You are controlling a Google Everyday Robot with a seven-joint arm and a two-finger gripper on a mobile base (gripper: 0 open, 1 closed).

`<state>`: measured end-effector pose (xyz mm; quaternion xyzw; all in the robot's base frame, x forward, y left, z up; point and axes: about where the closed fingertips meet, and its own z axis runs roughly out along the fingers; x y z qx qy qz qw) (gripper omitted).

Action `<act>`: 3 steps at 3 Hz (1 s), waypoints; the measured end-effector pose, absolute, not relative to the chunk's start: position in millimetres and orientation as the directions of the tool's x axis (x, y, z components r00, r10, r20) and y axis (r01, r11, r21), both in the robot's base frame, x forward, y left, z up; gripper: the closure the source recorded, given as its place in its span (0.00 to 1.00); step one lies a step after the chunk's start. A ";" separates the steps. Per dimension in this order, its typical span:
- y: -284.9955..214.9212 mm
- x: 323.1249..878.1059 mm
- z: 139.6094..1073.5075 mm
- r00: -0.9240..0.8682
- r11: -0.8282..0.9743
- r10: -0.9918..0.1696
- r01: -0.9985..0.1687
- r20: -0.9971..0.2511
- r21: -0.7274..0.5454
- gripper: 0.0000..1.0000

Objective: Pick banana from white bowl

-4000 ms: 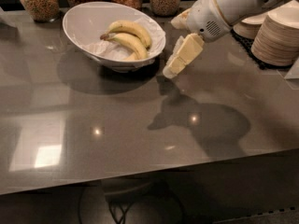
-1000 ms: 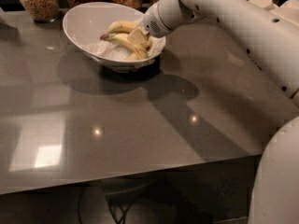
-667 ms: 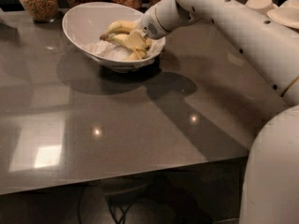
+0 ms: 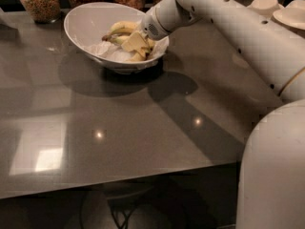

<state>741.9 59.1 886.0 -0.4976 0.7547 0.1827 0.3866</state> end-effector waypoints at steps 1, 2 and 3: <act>58.1 747.9 885.2 -0.199 0.432 -0.639 -0.892 -0.743 -0.132 0.48; 54.3 752.1 885.7 -0.194 0.427 -0.677 -0.889 -0.710 -0.164 0.44; 52.0 754.4 886.1 -0.191 0.424 -0.698 -0.887 -0.690 -0.182 0.44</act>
Offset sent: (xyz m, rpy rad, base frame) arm 0.0158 -0.0147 0.0063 -0.1538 -0.0382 -0.0132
